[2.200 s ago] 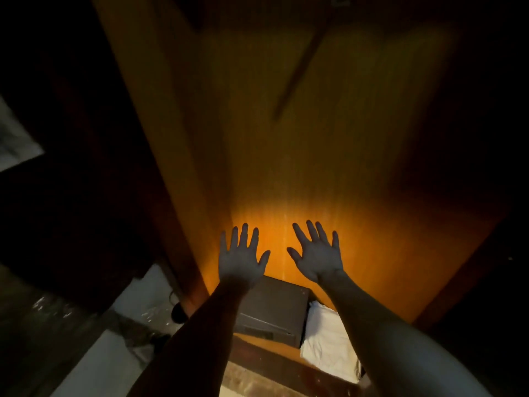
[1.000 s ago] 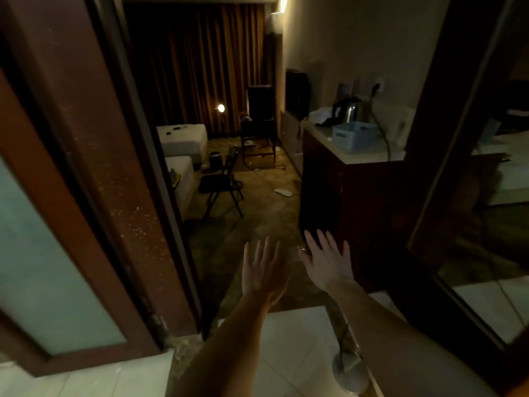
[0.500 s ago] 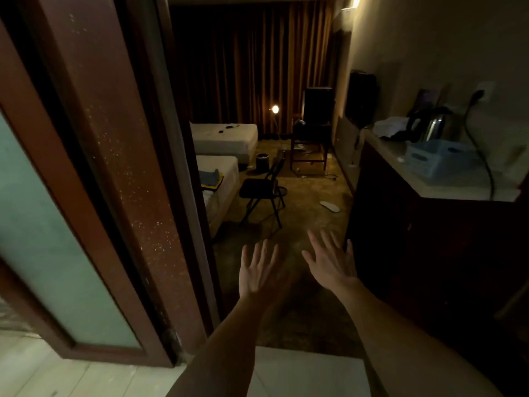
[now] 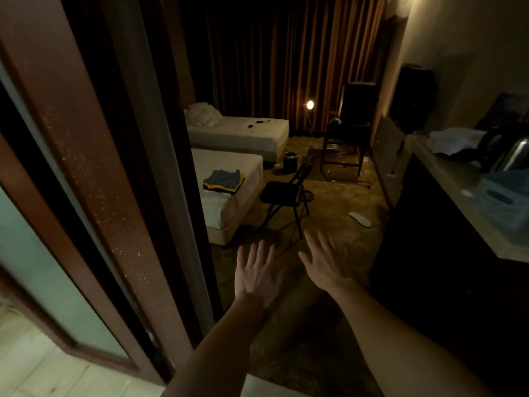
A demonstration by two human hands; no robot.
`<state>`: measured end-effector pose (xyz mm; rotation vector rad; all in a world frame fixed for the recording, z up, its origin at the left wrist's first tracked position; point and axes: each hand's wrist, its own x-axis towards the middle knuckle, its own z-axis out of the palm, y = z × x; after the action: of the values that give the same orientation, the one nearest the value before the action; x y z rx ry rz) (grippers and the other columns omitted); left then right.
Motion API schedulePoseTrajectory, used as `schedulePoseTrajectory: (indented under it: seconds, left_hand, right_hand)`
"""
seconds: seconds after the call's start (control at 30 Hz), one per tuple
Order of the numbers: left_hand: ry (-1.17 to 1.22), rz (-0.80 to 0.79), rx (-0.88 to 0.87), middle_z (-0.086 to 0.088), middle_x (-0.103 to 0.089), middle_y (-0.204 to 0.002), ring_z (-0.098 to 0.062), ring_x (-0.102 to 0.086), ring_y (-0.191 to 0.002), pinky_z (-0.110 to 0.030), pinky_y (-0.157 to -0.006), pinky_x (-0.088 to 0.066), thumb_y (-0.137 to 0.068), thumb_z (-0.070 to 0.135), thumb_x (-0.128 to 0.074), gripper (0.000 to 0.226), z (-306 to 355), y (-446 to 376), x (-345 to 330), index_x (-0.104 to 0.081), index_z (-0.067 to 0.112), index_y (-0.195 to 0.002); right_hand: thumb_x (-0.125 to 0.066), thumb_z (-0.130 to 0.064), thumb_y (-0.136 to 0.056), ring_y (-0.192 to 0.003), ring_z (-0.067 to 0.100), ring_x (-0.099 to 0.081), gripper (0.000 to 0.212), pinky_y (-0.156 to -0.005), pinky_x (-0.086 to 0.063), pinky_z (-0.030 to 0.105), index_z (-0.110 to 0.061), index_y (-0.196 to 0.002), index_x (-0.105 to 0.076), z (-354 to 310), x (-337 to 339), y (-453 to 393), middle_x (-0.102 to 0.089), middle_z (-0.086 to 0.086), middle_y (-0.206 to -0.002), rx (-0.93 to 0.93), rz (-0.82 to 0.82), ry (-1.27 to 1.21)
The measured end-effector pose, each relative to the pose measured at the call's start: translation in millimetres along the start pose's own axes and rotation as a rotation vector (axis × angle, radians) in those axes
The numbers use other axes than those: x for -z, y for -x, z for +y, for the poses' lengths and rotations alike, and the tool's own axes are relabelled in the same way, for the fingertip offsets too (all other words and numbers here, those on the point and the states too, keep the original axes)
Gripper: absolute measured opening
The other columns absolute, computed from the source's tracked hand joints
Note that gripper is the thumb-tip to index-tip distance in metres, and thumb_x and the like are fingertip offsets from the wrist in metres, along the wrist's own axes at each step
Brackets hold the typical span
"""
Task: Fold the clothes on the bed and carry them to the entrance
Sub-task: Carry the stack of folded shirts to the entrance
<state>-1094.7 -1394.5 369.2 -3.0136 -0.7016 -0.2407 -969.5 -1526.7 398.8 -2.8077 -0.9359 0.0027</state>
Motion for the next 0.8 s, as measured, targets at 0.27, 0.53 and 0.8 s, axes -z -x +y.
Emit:
schedulePoseTrajectory:
  seconds: [0.27, 0.53, 0.8]
  left_hand:
    - [-0.006, -0.036, 0.075, -0.004, 0.005, -0.163, -0.023, 0.003, -0.15, -0.051, -0.119, 0.007, -0.096, 0.064, -0.012, 0.071, -30, -139, -35, 0.001, 0.028, -0.155]
    - [0.016, -0.084, 0.13, -0.005, 0.004, -0.163, -0.023, 0.002, -0.15, -0.051, -0.118, 0.008, -0.095, 0.064, -0.012, 0.072, -56, -279, -53, 0.0, 0.027, -0.155]
    - [0.065, -0.117, 0.237, -0.002, -0.002, -0.164, -0.025, -0.006, -0.15, -0.047, -0.119, -0.009, -0.096, 0.063, -0.021, 0.07, -58, -385, -84, -0.002, 0.03, -0.155]
  right_hand:
    - [-0.024, -0.059, -0.099, -0.151, 0.023, 0.003, 0.064, -0.119, -0.003, 0.058, -0.036, -0.155, -0.002, -1, -14, -148, 0.003, -0.002, -0.164, 0.052, 0.015, -0.032]
    - [-0.027, -0.056, -0.1, -0.151, 0.026, 0.001, 0.065, -0.118, -0.001, 0.055, -0.034, -0.155, 0.0, 5, -6, -290, -0.002, 0.001, -0.165, 0.092, 0.007, -0.051]
    - [-0.032, -0.058, -0.098, -0.15, 0.026, -0.008, 0.067, -0.116, -0.013, 0.061, -0.035, -0.155, -0.006, 38, -40, -419, -0.013, 0.001, -0.164, 0.183, 0.014, -0.047]
